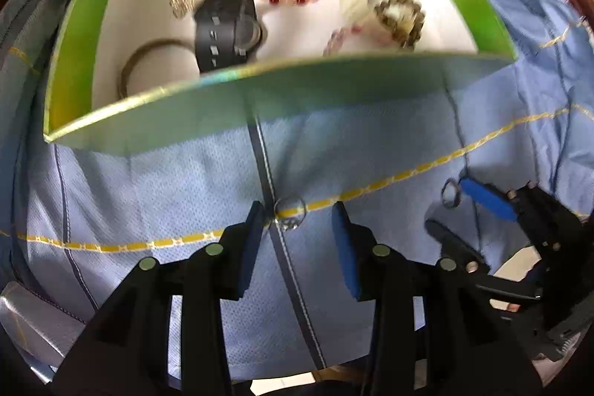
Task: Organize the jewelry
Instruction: 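Grasp a small ring with the left tool while the right grasps the dark ring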
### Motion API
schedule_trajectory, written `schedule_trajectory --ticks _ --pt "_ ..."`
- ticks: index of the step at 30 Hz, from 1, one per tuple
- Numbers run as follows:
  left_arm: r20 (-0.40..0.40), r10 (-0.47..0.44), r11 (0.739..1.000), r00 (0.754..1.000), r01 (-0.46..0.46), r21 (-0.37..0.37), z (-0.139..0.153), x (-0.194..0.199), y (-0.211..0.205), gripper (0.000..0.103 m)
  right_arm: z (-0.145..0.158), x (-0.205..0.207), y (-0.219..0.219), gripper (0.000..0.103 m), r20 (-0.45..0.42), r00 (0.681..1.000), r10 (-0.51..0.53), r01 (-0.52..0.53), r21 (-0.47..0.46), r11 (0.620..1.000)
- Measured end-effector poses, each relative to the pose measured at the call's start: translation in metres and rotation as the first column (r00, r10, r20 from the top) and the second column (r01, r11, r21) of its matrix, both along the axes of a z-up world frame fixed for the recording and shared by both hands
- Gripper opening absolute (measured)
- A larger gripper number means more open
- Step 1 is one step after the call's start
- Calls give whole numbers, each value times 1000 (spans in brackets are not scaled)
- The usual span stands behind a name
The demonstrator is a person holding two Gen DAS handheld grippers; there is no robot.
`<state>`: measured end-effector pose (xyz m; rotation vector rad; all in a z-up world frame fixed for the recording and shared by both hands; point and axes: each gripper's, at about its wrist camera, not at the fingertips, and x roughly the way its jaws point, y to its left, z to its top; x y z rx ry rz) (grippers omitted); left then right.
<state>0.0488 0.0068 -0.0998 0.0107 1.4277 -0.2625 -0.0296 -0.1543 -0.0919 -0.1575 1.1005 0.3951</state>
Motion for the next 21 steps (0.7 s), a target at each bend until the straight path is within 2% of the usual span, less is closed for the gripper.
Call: schedule_trajectory --ticks 5,8,14,16,17,21 --pt "5 8 1000 1000 -8 -4 -3 4 -4 40 0 1 3 45 6 1000 0 0 -5 1000" --pt "20 -10 1000 1000 10 18 -3 6 -11 40 0 2 5 45 12 1000 3 -3 -7 1000" --pt "24 -33 999 999 33 15 -3 6 -16 38 -2 0 7 45 27 1000 5 -4 -16 1000" --pt "10 -43 999 999 44 -25 -3 -2 -15 30 -2 0 9 44 30 1000 6 -5 -16 1000" --pt "7 -53 998 999 53 -39 -2 -4 -17 30 -2 0 9 44 31 999 7 -7 -16 1000" --pt "17 -56 998 998 56 -11 -5 -3 -23 31 -2 0 9 43 29 1000 10 -9 -18 1000"
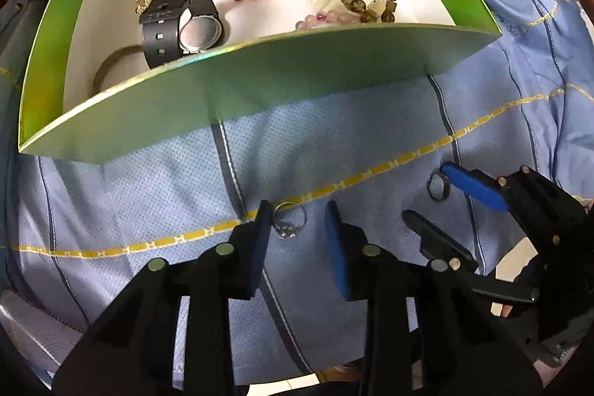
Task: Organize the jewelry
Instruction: 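Grasp a small ring with the left tool while the right grasps the dark ring, then carry both rings over the green box and open both tools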
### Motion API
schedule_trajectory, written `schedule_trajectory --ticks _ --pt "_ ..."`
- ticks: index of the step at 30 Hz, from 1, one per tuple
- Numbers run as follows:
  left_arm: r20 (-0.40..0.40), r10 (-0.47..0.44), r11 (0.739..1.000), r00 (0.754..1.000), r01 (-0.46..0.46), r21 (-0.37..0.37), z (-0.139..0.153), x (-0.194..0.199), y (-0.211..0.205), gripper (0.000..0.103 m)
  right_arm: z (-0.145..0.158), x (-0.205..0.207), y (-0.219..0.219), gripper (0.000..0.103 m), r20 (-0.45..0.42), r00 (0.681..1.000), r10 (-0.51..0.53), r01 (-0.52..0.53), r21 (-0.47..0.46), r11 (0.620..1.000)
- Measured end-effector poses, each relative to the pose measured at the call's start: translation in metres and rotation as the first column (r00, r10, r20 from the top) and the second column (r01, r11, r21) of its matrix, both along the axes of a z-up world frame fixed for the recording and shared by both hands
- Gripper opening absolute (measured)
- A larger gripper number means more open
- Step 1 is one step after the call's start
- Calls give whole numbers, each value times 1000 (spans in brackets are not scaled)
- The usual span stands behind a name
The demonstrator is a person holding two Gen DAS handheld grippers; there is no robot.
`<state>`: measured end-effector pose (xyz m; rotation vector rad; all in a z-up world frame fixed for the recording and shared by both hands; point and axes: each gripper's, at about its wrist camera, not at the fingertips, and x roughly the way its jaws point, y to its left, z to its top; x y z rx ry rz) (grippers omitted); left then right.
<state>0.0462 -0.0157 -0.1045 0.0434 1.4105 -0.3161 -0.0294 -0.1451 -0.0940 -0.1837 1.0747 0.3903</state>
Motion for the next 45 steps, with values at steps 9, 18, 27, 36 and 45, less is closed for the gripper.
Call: schedule_trajectory --ticks 9,18,27,36,45 --pt "22 -18 999 1000 17 34 -3 -4 -25 32 0 0 -1 23 -19 1000 18 -17 36 999" --pt "19 3 1000 1000 -4 28 0 -7 -19 19 3 -7 7 21 9 999 40 -40 -14 999" --pt "22 -17 999 1000 16 46 -1 -8 -25 23 0 -9 1 26 -19 1000 16 -16 13 1000" --pt "69 9 1000 998 -11 26 18 -8 -19 18 13 -7 -5 19 6 1000 1 -1 43 999" --pt "312 71 997 947 -72 -9 116 25 2 18 109 34 -14 19 217 975 -43 16 126 992"
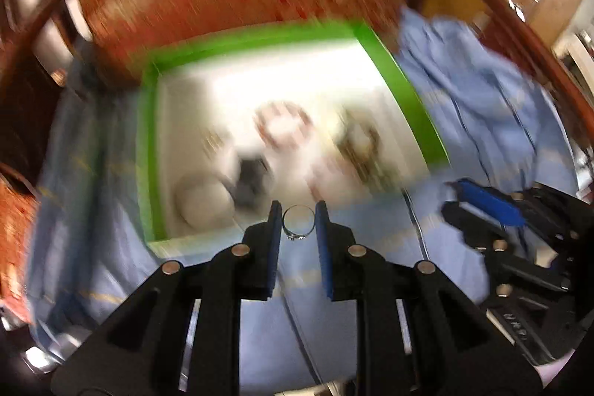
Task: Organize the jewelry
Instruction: 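Carry both rings over the green box and open both tools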
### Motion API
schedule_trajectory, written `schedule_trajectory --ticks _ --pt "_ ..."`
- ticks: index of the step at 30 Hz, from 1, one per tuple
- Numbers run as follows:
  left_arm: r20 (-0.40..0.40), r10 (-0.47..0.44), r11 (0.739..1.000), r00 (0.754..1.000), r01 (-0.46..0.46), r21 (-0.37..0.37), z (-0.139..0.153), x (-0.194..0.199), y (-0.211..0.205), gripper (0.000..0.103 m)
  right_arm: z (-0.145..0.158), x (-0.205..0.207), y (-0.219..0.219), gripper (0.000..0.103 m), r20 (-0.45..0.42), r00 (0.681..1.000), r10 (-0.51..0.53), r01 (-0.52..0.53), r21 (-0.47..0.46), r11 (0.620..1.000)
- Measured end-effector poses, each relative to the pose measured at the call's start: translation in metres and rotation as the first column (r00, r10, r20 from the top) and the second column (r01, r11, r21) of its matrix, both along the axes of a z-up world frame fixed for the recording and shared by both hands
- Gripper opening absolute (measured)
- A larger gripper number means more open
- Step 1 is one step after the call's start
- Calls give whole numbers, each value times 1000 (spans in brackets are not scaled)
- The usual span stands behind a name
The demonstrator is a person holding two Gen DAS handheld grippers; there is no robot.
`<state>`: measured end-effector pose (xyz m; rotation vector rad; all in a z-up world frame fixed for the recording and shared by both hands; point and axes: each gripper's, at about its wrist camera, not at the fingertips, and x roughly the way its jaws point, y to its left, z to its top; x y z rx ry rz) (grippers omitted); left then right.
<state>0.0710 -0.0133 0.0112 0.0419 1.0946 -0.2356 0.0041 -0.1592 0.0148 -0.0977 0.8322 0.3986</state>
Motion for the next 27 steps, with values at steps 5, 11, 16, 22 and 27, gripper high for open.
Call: schedule_trajectory --ticks 5,11,16,22,27 --pt "27 77 997 997 -77 25 -4 56 21 18 -5 66 8 19 -20 999 -46 46 -9 999" --pt "-58 123 992 991 -121 33 -46 103 42 18 -27 111 17 19 -81 995 -61 62 19 998" --pt "-71 153 988 986 -150 47 -57 107 47 27 -42 120 36 52 -107 991 -82 77 -45 996" --pt "83 116 989 990 -123 80 -15 61 28 66 -18 83 22 89 -10 986 -169 169 6 986" --pt "193 146 989 970 -141 -40 21 5 31 88 -5 56 9 100 2 972 -236 236 5 972"
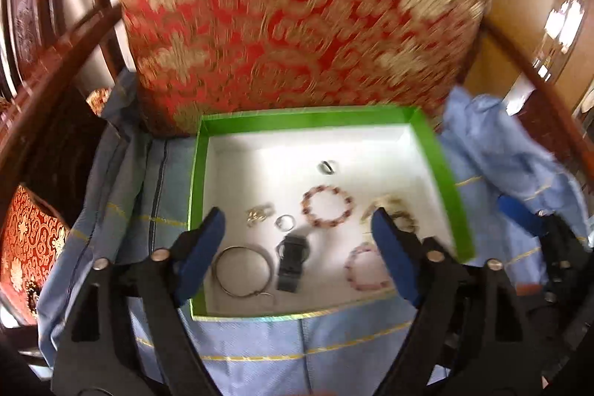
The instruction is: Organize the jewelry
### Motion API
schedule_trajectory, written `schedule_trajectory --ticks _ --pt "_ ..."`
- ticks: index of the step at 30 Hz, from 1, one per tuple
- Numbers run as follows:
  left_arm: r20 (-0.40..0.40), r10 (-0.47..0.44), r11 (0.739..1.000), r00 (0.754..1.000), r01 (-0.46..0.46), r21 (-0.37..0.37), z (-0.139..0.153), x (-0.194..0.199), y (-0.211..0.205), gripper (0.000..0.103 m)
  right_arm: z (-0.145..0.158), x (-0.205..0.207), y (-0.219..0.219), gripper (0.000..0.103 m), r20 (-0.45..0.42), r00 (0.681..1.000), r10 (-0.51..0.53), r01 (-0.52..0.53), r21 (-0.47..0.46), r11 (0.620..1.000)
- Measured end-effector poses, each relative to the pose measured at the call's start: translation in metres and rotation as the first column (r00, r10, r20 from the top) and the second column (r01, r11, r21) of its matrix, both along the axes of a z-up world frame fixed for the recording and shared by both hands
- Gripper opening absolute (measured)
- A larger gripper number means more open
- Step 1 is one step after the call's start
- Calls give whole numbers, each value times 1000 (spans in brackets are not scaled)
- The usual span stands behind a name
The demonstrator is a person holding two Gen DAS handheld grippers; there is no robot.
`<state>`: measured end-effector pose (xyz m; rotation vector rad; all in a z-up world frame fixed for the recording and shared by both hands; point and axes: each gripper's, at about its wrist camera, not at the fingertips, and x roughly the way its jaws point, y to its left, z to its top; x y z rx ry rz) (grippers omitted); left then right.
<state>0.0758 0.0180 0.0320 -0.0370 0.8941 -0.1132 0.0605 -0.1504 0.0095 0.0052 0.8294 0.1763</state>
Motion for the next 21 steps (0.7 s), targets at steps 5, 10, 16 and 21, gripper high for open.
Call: schedule_trajectory --ticks 5,10,16,21 --pt "23 9 1000 1000 -9 -2 4 -20 -4 94 0 -18 1 100 -7 1000 -8 8 -32 999" --pt "11 5 1000 1000 -5 2 0 -20 0 95 -3 -23 10 100 -16 1000 -2 2 -39 999" --pt "16 -3 1000 1000 3 1 4 -24 0 97 -3 -26 15 100 -17 1000 0 -1 -52 999" --pt "17 -10 1000 1000 10 9 4 -25 -1 97 -2 -25 15 100 -18 1000 0 -1 -55 998"
